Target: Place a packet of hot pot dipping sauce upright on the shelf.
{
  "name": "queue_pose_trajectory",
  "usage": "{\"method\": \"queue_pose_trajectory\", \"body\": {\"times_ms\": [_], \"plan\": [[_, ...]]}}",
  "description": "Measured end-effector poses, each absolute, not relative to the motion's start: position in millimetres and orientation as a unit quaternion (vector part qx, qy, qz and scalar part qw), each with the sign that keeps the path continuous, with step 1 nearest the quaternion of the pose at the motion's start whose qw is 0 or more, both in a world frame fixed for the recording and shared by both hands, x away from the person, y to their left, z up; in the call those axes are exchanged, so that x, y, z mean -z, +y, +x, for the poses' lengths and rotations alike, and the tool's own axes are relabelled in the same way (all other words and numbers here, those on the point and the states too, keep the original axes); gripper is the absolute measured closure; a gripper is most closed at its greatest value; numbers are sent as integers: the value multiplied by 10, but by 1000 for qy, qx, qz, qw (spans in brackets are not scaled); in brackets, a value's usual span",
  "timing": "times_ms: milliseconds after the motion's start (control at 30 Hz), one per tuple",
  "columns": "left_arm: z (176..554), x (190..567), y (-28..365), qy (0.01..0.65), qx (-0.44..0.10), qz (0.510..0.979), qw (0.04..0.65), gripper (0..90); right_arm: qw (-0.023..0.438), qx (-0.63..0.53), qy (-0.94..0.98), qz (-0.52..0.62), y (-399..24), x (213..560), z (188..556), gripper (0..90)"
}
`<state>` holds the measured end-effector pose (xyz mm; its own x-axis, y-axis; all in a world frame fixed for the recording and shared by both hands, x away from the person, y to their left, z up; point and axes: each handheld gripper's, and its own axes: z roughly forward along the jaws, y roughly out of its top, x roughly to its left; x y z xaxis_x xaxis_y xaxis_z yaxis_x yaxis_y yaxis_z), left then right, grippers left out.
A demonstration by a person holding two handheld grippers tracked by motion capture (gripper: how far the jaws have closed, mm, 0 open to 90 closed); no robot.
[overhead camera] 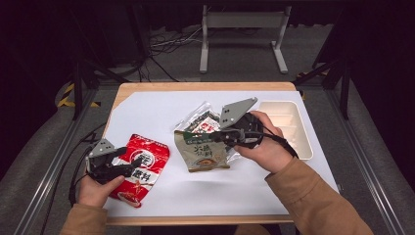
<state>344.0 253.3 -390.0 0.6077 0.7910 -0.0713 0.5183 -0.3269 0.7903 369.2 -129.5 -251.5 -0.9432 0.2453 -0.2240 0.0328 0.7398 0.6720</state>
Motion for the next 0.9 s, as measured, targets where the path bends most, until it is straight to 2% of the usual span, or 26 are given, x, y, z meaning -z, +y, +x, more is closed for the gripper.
{"method": "queue_pose_trajectory", "body": {"times_ms": [900], "plan": [[3442,3903,2547,414,-165,796,409,286,205,-377,895,126,-1770,2279,3869,897]]}}
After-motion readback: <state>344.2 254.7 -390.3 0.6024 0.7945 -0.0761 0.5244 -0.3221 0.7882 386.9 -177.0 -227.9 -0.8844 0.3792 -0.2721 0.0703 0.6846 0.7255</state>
